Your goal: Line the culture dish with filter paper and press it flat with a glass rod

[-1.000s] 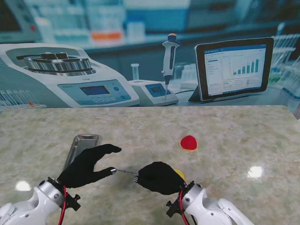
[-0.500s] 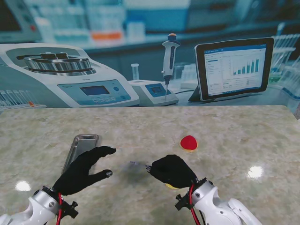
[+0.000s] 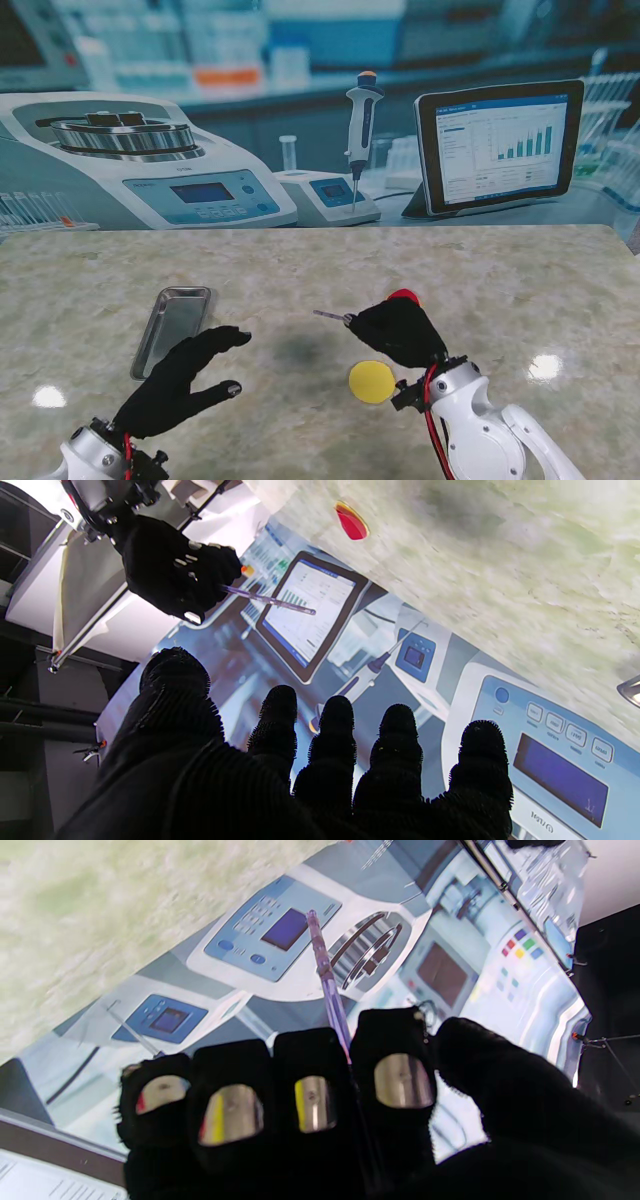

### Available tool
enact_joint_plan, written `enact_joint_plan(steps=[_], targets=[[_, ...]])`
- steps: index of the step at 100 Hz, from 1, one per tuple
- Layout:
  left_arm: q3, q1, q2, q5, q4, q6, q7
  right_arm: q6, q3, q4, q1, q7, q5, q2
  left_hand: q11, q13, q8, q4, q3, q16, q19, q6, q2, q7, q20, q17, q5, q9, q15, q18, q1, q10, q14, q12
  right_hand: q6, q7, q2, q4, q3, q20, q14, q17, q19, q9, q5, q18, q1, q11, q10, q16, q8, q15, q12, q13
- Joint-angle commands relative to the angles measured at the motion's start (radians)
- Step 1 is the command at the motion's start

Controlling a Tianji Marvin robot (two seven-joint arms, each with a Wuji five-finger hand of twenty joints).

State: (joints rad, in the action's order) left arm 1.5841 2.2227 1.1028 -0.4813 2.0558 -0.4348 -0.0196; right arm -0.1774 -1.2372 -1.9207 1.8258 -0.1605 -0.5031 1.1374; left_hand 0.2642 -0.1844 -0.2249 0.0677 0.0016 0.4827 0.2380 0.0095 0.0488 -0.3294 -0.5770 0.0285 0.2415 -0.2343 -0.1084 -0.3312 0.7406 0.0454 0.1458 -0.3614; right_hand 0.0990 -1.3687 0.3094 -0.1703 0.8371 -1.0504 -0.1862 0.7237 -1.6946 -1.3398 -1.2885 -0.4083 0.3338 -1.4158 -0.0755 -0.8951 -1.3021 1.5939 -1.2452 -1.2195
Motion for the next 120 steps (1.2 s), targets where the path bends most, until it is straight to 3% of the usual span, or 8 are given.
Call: enact_joint_plan(steps=[1,9,11,16,25,59,80,120], targets=[[-0.007,0.016,0.001,0.002,0.001,-0.004,-0.005,0.016,-0.021,0.001,-0.012,0.005,0.0,0.001,-0.022,0.041,0.016,-0.026,-0.029,-0.017,-0.061,-0.014,-0.04,0.033,-0.012,0.022,-0.026,0.04,0.029,0.04,-0.003,-0.008,-0.035,0.015,0.004,-0.079,0.041,0.051,-0.015,-0.02,0.022,0.02,-0.124,-0.048,-0.058,-0.009,-0.026,-0.053,0.024,-0.016,-0.022,0.071,-0.031,-0.065],[-0.014,0.024,0.001,0.007,0.003,-0.003,-0.005,0.035,-0.042,0.007,-0.022,0.013,-0.008,0.0,-0.033,0.055,0.022,-0.026,-0.029,-0.023,-0.072,-0.016,-0.046,0.044,-0.011,0.033,-0.03,0.046,0.036,0.047,-0.005,-0.011,-0.039,0.023,0.01,-0.083,0.068,0.066,-0.017,-0.016,0.031,0.034,-0.13,-0.051,-0.058,-0.004,-0.028,-0.054,0.032,-0.016,-0.022,0.072,-0.033,-0.072],[-0.017,0.026,0.001,0.008,0.003,-0.002,-0.004,0.041,-0.047,0.008,-0.024,0.016,-0.011,-0.001,-0.035,0.058,0.023,-0.026,-0.029,-0.024,-0.075,-0.015,-0.048,0.046,-0.01,0.036,-0.031,0.046,0.038,0.048,-0.006,-0.01,-0.041,0.024,0.017,-0.083,0.072,0.094,-0.007,-0.006,0.039,0.039,-0.137,-0.05,-0.057,0.004,-0.031,-0.054,0.04,-0.016,-0.02,0.072,-0.037,-0.074],[-0.024,0.032,0.002,0.011,0.007,0.006,-0.003,0.053,-0.057,0.013,-0.031,0.02,-0.018,-0.001,-0.042,0.067,0.026,-0.025,-0.029,-0.027,-0.084,-0.014,-0.051,0.051,-0.008,0.05,-0.031,0.049,0.041,0.052,-0.005,-0.008,-0.044,0.029,0.024,-0.086,0.074,0.104,-0.003,-0.001,0.047,0.05,-0.143,-0.054,-0.057,0.008,-0.031,-0.055,0.048,-0.016,-0.021,0.073,-0.039,-0.082],[-0.038,0.043,0.001,0.013,0.017,0.031,-0.005,0.084,-0.069,0.025,-0.044,0.024,-0.016,0.0,-0.055,0.086,0.032,-0.025,-0.03,-0.033,-0.103,-0.006,-0.059,0.062,-0.001,0.078,-0.031,0.052,0.046,0.058,-0.005,-0.005,-0.049,0.035,0.017,-0.097,0.071,0.102,0.009,0.002,0.043,0.061,-0.151,-0.065,-0.06,0.004,-0.021,-0.059,0.045,-0.02,-0.022,0.082,-0.04,-0.087],[-0.107,0.038,0.007,-0.102,0.041,0.175,0.068,0.202,-0.109,0.08,-0.1,0.072,-0.046,-0.007,-0.106,0.12,0.055,-0.025,-0.034,-0.066,-0.197,0.009,-0.067,0.105,0.169,0.052,-0.028,0.063,0.051,0.06,-0.013,-0.008,-0.058,0.044,-0.003,-0.116,0.061,0.096,0.025,0.005,0.034,0.075,-0.164,-0.077,-0.062,-0.011,0.001,-0.066,0.035,-0.033,-0.015,0.103,-0.044,-0.085],[-0.148,0.0,0.004,-0.127,0.021,0.247,0.065,0.253,-0.123,0.149,-0.151,0.107,-0.053,-0.012,-0.131,0.133,0.066,-0.025,-0.034,-0.071,-0.204,0.017,-0.068,0.125,0.195,0.052,-0.033,0.073,0.055,0.061,-0.015,-0.014,-0.064,0.054,-0.008,-0.125,0.062,0.09,0.032,0.005,0.034,0.083,-0.169,-0.086,-0.064,-0.014,0.004,-0.067,0.033,-0.039,-0.012,0.111,-0.044,-0.085],[-0.163,-0.01,0.002,-0.112,0.001,0.228,0.062,0.315,-0.105,0.308,-0.254,0.145,-0.028,-0.015,-0.137,0.141,0.065,-0.025,-0.033,-0.074,-0.216,0.012,-0.067,0.123,0.23,0.048,-0.03,0.075,0.055,0.062,-0.01,-0.014,-0.068,0.048,-0.014,-0.136,0.064,0.085,0.043,0.009,0.034,0.098,-0.177,-0.097,-0.065,-0.017,0.001,-0.068,0.032,-0.048,-0.003,0.121,-0.044,-0.085]])
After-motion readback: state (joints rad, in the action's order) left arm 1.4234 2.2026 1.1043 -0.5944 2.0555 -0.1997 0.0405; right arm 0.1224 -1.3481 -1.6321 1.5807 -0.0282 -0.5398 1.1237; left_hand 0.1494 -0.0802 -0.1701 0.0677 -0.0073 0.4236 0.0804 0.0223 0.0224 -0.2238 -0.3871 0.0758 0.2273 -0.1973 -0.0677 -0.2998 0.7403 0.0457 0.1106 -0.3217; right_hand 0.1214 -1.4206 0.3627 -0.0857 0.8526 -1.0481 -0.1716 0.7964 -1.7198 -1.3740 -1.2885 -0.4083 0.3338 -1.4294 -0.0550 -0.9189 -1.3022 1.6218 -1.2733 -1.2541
